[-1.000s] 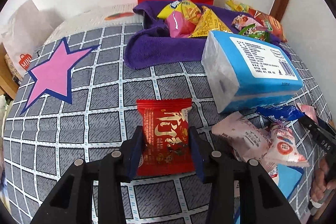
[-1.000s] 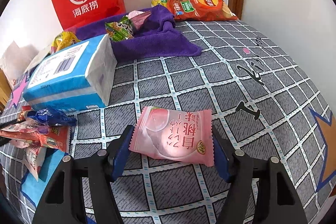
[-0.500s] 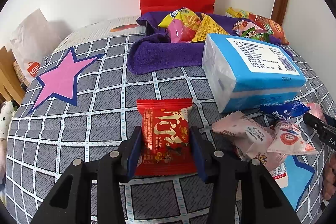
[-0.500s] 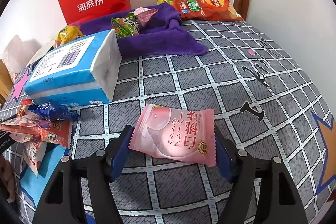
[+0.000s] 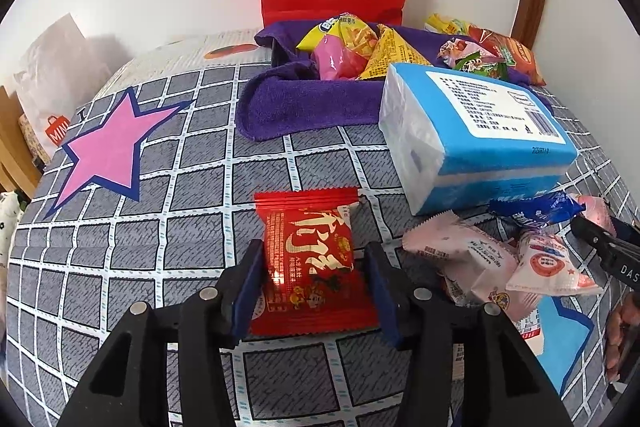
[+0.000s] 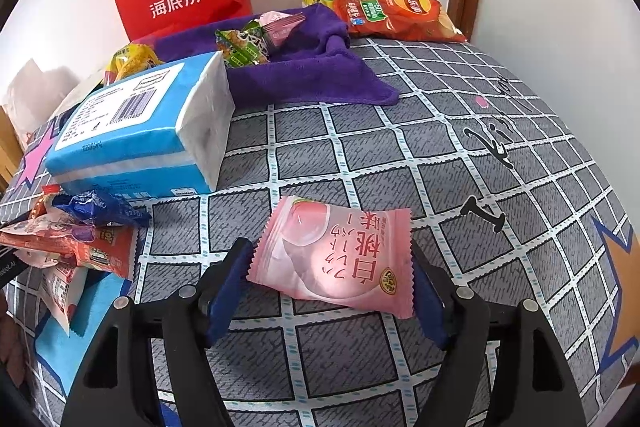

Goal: Organize snacks
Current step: 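Carry red candy with left tool while right tool carries pink candy to purple towel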

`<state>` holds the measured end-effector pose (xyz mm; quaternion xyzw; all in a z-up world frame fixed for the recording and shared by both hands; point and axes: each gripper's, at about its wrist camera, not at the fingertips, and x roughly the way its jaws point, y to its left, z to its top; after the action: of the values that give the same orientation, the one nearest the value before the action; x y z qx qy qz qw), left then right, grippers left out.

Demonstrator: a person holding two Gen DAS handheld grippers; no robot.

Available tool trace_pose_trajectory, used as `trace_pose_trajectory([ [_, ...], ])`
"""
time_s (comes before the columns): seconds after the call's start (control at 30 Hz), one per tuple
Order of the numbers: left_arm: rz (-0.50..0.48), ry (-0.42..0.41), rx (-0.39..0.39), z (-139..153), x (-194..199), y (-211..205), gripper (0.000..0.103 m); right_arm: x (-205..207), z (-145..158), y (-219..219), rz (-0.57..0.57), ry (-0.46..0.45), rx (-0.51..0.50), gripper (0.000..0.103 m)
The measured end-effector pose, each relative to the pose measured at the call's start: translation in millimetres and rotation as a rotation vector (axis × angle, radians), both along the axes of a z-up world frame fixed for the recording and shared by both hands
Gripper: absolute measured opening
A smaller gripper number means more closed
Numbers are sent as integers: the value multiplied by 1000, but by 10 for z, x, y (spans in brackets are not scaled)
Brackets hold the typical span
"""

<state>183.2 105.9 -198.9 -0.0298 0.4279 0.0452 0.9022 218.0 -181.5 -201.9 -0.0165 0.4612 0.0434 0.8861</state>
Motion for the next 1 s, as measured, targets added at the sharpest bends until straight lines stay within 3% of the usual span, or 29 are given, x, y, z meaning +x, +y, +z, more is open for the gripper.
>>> trace_pose_trajectory([
  [0.37,10,-9,-13,4,-10,18,45,-7,-13,3,11,-2,1,76],
  [0.67,19,-14,-62,26,-30,75,43,-9,27,-64,-21,-6,18,64],
  [1.0,19,-13,-76,34,-43,83,43,-12,73,-149,-44,-4,72,59],
])
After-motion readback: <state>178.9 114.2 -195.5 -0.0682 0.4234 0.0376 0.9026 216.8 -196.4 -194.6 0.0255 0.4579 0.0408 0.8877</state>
